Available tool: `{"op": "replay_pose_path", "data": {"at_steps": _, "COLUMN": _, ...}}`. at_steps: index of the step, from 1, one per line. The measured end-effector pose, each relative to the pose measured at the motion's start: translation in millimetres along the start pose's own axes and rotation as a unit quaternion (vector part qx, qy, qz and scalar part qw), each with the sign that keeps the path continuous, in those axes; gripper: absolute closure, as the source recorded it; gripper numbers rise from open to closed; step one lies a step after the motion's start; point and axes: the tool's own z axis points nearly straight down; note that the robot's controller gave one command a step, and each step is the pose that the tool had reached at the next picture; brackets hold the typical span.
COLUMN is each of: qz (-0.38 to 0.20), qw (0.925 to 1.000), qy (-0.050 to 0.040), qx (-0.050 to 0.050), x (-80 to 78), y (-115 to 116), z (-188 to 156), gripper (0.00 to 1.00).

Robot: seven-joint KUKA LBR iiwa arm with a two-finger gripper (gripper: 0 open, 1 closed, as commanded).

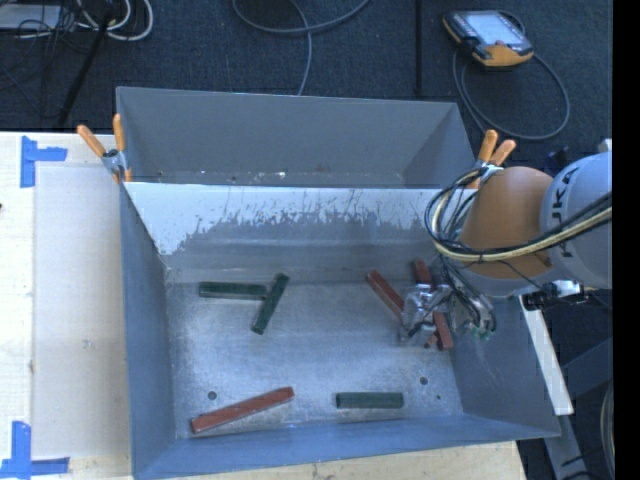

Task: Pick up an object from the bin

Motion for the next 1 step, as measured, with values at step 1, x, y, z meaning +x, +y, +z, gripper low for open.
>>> {"op": "replay_pose_path", "data": {"at_steps": 1, "qz": -0.001, "qw": 1.0, "qy": 0.0032, "qx": 0.0, "x": 1.7, "y": 0.3, "z": 1.6, "gripper": 0.0}}
